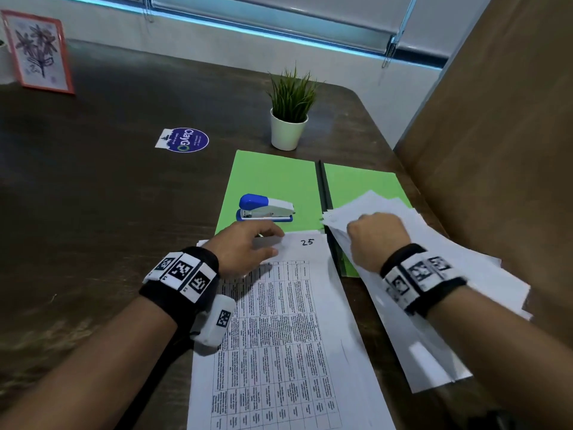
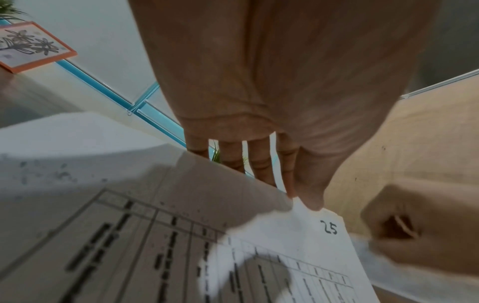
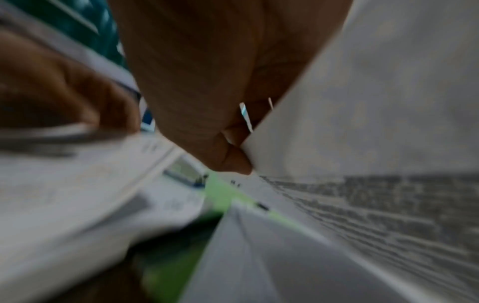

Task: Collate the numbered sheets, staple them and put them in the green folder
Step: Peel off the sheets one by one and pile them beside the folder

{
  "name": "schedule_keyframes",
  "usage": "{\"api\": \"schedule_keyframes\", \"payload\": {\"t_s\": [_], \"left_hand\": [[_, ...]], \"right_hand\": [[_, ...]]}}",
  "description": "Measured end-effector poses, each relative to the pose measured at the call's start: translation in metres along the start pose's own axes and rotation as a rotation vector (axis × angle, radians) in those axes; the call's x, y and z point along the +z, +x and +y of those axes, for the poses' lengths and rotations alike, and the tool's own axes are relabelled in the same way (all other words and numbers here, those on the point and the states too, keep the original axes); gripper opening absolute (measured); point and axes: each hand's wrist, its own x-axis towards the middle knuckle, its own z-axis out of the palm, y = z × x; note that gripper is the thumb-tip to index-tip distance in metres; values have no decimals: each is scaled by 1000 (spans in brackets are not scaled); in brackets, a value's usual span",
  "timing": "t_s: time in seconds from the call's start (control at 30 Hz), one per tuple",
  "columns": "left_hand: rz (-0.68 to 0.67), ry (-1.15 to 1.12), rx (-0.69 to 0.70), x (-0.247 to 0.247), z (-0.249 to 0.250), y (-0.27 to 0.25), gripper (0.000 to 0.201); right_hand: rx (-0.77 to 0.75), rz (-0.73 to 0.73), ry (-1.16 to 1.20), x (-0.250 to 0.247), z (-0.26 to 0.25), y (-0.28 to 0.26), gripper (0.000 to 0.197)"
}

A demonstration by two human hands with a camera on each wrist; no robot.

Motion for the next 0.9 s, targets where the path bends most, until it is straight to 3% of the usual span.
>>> {"api": "schedule_keyframes", "payload": {"t_s": [0.13, 0.33, 0.43, 0.5, 0.57, 0.63, 0.7, 0.8, 0.9], "left_hand": [[-3, 30, 28, -2, 0, 0, 31], [-34, 52, 43, -4, 2, -2, 27], [-24, 76, 36, -3, 0, 0, 19], [-38, 54, 34, -3, -3, 1, 14], [-55, 25, 43, -3, -7, 2, 16], [-47, 29, 57, -2, -12, 4, 26], [-18, 14, 66, -1, -15, 5, 37], [17, 18, 61, 1, -18, 8, 42], [4, 21, 60, 4, -18, 9, 44]], "right_hand": [[65, -132, 37, 40, -13, 12, 26], [259, -46, 331, 73, 11, 16, 27], [307, -125, 535, 80, 18, 14, 38], [297, -64, 729, 74, 14, 7, 44], [257, 99, 1006, 65, 1, -4, 44], [183, 186, 1251, 60, -18, -17, 34], [113, 160, 1446, 59, -37, -30, 15], [102, 144, 1684, 60, -51, -41, 48], [36, 198, 1746, 57, -50, -50, 59]]}}
